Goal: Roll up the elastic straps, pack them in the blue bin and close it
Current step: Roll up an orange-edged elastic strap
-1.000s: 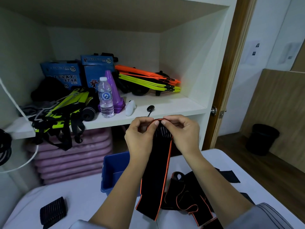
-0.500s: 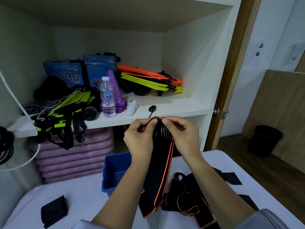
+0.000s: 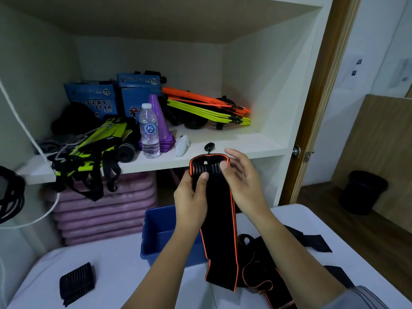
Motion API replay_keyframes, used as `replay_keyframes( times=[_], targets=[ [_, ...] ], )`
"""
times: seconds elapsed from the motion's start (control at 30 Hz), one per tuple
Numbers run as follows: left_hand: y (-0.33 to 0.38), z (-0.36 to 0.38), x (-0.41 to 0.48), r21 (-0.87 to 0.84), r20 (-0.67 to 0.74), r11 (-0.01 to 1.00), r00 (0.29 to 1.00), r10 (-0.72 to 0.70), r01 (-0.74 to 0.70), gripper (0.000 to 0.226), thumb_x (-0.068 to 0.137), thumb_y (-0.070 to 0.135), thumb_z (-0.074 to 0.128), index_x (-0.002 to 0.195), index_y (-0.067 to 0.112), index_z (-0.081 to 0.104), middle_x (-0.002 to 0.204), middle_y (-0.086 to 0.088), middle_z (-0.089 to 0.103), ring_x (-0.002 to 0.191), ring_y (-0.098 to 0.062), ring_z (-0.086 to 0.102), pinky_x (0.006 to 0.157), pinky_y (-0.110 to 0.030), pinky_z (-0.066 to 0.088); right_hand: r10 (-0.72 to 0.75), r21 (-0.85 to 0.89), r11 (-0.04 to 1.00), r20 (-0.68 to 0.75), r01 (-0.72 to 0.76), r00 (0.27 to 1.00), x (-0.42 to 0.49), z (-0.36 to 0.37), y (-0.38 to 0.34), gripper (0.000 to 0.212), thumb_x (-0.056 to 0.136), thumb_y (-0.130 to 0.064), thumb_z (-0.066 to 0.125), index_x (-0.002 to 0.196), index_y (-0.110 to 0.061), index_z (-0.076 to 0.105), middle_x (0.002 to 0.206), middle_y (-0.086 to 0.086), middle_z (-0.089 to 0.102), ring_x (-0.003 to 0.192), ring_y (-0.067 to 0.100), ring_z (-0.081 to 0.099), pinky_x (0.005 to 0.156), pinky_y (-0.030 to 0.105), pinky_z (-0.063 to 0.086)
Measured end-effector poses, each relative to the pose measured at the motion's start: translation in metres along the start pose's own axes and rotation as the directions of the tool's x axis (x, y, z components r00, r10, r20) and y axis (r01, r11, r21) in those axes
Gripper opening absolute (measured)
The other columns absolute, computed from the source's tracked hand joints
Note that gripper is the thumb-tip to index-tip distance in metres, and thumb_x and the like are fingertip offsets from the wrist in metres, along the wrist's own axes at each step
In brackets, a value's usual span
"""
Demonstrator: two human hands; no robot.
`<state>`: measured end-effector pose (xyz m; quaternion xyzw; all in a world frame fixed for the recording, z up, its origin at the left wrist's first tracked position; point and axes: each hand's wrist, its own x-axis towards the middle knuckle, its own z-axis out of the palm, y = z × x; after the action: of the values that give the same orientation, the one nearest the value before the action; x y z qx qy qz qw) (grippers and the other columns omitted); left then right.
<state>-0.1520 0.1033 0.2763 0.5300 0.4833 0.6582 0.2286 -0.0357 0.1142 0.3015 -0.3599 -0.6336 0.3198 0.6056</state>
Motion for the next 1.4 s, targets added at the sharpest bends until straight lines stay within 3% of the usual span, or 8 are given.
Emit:
replay_keyframes(
  times=[0.3, 0.4, 0.67, 0.83, 0.97, 1.07, 1.23, 1.4],
  targets=[
    [0.004, 0.008, -0.003, 0.075, 0.036, 0.997, 0.999, -0.019, 0.017, 0.013, 0.097, 0.021, 0.043, 0.089, 0.011, 0.041, 0.081, -0.001, 0.057, 0.07, -0.011, 0.052, 0.063, -0.024, 0.04, -0.002, -0.086, 0.996, -0.056, -0.003, 0.998, -0.013, 0.014, 0.02, 0.025, 0.093, -0.023, 0.046, 0.112, -0.014, 0.06, 0.1, -0.002, 0.069, 0.097, 0.012, 0.065, 0.09, 0.04, 0.051],
    [0.007, 0.006, -0.004, 0.089, 0.042, 0.996, 0.999, -0.03, 0.026, 0.012, 0.098, 0.02, 0.041, 0.088, 0.012, 0.04, 0.079, 0.003, 0.054, 0.068, -0.006, 0.049, 0.058, -0.014, 0.039, -0.009, -0.12, 0.993, -0.064, 0.001, 0.998, -0.014, 0.019, 0.02, 0.027, 0.091, -0.023, 0.043, 0.108, -0.011, 0.06, 0.096, -0.001, 0.069, 0.092, 0.013, 0.065, 0.086, 0.04, 0.052],
    [-0.003, -0.01, -0.016, -0.025, 0.191, 0.994, 0.977, -0.099, 0.106, 0.014, 0.098, 0.024, 0.044, 0.105, 0.018, 0.053, 0.087, 0.012, 0.063, 0.078, 0.004, 0.059, 0.074, -0.02, 0.047, -0.004, -0.109, 0.994, -0.071, -0.003, 0.997, -0.014, 0.014, 0.016, 0.021, 0.095, -0.023, 0.047, 0.111, -0.016, 0.059, 0.096, -0.002, 0.068, 0.092, 0.015, 0.064, 0.087, 0.04, 0.051],
    [-0.012, -0.019, -0.029, 0.006, 0.183, 0.993, 0.976, -0.119, 0.12, 0.015, 0.099, 0.021, 0.04, 0.103, 0.012, 0.051, 0.085, 0.007, 0.063, 0.073, 0.001, 0.058, 0.072, -0.025, 0.047, 0.153, -0.051, 0.987, 0.044, -0.151, 0.987, -0.039, 0.014, 0.026, 0.032, 0.093, -0.013, 0.055, 0.123, -0.022, 0.047, 0.115, -0.007, 0.062, 0.111, 0.006, 0.058, 0.098, 0.028, 0.044],
    [-0.023, -0.028, -0.047, 0.058, 0.227, 0.98, 0.953, -0.201, 0.193, 0.017, 0.099, 0.023, 0.041, 0.1, 0.009, 0.05, 0.083, 0.003, 0.061, 0.075, -0.007, 0.058, 0.069, -0.024, 0.047, 0.265, -0.038, 0.964, 0.06, -0.263, 0.962, -0.076, 0.012, 0.032, 0.03, 0.092, 0.0, 0.052, 0.107, -0.025, 0.048, 0.106, -0.004, 0.063, 0.098, 0.005, 0.062, 0.089, 0.021, 0.049],
    [-0.028, -0.035, -0.065, 0.099, 0.269, 0.971, 0.933, -0.239, 0.22, 0.018, 0.098, 0.024, 0.041, 0.102, 0.009, 0.051, 0.086, 0.003, 0.061, 0.079, -0.01, 0.058, 0.074, -0.03, 0.047, 0.305, -0.06, 0.951, 0.022, -0.303, 0.952, -0.101, 0.009, 0.033, 0.023, 0.091, -0.003, 0.054, 0.103, -0.022, 0.051, 0.103, 0.004, 0.067, 0.095, 0.016, 0.066, 0.088, 0.028, 0.052],
    [-0.022, -0.05, -0.092, 0.128, 0.311, 0.974, 0.925, -0.219, 0.188, 0.009, 0.097, 0.021, 0.046, 0.097, 0.019, 0.054, 0.085, 0.011, 0.062, 0.077, 0.001, 0.058, 0.066, -0.011, 0.046, 0.322, -0.089, 0.943, -0.002, -0.321, 0.947, -0.134, 0.005, 0.02, 0.016, 0.092, -0.006, 0.055, 0.1, -0.02, 0.053, 0.096, 0.002, 0.068, 0.088, 0.017, 0.066, 0.085, 0.035, 0.053],
    [-0.003, -0.071, -0.126, 0.204, 0.321, 0.973, 0.931, -0.173, 0.11, 0.015, 0.094, 0.022, 0.051, 0.091, 0.01, 0.058, 0.081, -0.003, 0.065, 0.078, -0.016, 0.061, 0.071, -0.031, 0.048, 0.311, -0.079, 0.948, 0.051, -0.307, 0.949, -0.169, -0.007, 0.0, 0.016, 0.093, -0.007, 0.054, 0.107, -0.012, 0.056, 0.096, 0.006, 0.069, 0.09, 0.014, 0.068, 0.082, 0.03, 0.056]
  ],
)
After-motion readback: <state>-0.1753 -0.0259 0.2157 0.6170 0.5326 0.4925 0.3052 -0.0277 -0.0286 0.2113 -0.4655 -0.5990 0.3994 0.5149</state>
